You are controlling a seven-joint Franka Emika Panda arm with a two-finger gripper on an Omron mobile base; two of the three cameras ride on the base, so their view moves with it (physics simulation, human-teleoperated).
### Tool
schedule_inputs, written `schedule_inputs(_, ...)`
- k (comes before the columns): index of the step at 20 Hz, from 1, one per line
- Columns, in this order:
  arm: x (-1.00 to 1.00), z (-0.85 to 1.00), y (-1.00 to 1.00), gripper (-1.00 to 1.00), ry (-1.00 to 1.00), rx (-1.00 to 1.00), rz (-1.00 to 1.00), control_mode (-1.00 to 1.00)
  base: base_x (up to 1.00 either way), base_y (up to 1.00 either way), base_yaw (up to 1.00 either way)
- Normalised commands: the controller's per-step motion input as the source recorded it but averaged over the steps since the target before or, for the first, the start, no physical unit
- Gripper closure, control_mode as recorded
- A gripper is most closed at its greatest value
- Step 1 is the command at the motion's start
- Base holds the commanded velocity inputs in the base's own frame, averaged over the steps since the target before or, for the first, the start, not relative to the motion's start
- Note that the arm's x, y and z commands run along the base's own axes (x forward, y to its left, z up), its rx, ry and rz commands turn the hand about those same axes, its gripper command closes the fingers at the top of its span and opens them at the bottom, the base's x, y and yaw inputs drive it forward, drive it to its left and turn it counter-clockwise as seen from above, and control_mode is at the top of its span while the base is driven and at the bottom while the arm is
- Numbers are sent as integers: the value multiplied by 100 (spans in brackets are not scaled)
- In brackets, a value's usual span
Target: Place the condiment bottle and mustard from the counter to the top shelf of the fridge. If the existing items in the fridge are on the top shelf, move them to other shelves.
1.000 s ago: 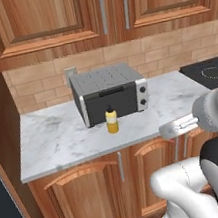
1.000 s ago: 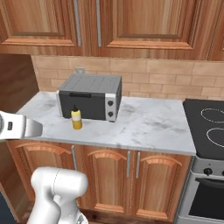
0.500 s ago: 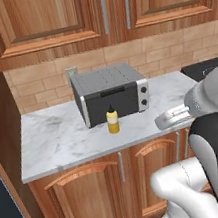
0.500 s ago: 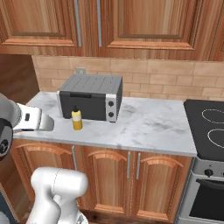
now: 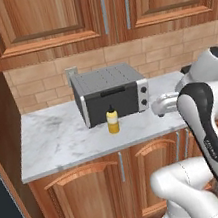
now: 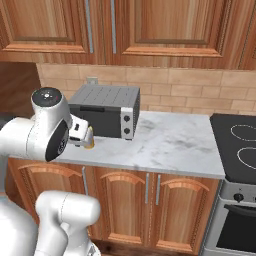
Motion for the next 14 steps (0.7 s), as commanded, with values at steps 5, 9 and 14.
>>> schedule_inputs(5,78,-66,31,-100,0,0,-11,-100,0,0,0)
schedule_inputs(9,90,-40,33,-100,0,0,-13,-100,0,0,0)
schedule_inputs(14,74,-11,6,-100,0,0,-6,-100,0,0,0)
